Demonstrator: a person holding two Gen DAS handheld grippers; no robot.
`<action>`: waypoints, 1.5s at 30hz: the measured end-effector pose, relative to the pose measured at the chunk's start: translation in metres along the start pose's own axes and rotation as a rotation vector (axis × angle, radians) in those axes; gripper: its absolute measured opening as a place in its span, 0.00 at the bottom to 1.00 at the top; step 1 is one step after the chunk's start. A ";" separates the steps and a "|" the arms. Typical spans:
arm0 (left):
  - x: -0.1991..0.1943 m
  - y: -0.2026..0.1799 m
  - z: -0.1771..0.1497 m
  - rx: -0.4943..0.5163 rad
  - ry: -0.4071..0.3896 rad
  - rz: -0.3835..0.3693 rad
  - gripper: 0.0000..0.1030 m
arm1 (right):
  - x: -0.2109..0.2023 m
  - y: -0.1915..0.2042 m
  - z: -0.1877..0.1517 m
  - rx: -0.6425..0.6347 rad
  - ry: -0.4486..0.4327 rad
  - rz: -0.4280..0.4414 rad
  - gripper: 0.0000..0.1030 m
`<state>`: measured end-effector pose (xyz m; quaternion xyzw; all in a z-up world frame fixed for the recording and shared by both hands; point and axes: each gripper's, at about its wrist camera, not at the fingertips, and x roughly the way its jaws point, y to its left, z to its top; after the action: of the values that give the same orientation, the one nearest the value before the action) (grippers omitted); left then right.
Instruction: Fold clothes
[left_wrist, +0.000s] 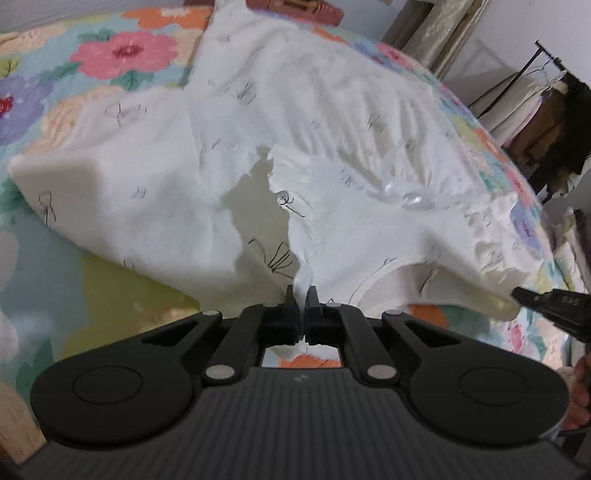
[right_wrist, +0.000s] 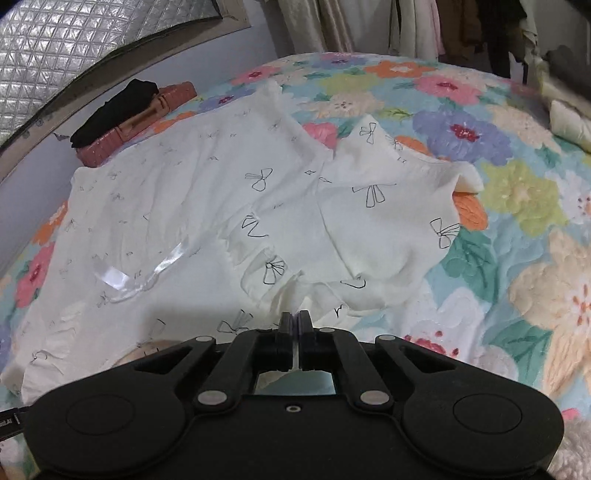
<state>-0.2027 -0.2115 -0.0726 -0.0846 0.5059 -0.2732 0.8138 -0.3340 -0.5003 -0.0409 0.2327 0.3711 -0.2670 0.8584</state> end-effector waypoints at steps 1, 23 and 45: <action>0.000 0.002 -0.002 -0.013 0.014 -0.005 0.02 | -0.002 0.002 0.000 -0.017 -0.004 -0.012 0.04; -0.079 -0.061 0.000 0.276 -0.055 0.137 0.64 | -0.074 0.045 -0.013 -0.144 -0.062 0.153 0.44; -0.139 -0.109 -0.016 0.334 -0.088 0.147 0.85 | -0.140 0.076 -0.022 -0.284 -0.126 0.234 0.67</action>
<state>-0.3033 -0.2271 0.0728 0.0770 0.4222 -0.2891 0.8557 -0.3782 -0.3905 0.0674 0.1339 0.3210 -0.1244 0.9293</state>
